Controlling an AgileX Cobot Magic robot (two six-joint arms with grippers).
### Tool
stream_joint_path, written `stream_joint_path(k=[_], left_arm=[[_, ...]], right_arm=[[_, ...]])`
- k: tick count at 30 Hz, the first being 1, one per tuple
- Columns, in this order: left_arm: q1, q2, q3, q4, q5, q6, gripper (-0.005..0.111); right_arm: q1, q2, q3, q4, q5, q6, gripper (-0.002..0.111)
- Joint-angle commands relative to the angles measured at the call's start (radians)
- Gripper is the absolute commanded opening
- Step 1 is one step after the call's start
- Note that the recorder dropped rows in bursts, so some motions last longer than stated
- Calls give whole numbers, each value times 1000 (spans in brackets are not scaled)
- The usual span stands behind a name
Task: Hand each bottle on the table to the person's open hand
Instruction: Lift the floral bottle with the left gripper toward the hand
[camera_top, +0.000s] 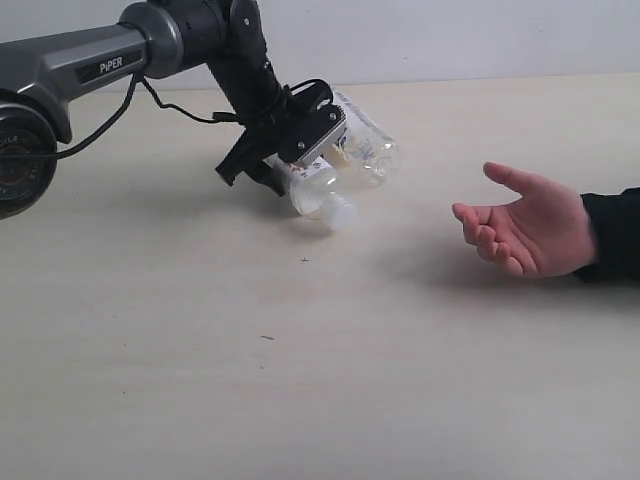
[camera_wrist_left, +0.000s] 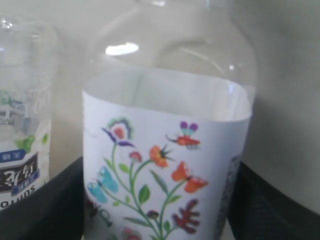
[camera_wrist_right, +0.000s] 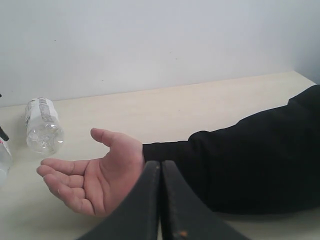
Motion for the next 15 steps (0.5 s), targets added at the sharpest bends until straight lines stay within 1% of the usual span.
stream_joint_path(k=[1,2,3,6,8,12,15], left_arm=[[-4,-4,3,4,81,-22,8],[-4,-7,3,4,97,-22,1],[-4,-13,3,4,117,-24,0],[-4,-36,3,4,165,-52,0],[-4,-58,3,4,165,-105,0],[-7,-120,3,61,165,-234,0],[-7,-166,3,64,165,-324,0]], right_arm=[[3,-6,4,-4,-8,0,0],[3,-6,4,-4,-8,0,0],[3,-6,4,-4,-8,0,0],[3,-6,4,-4,-8,0,0],[3,-6,4,-4,-8,0,0],[3,-6,4,-4,-8,0,0],[3,-6,4,-4,-8,0,0]])
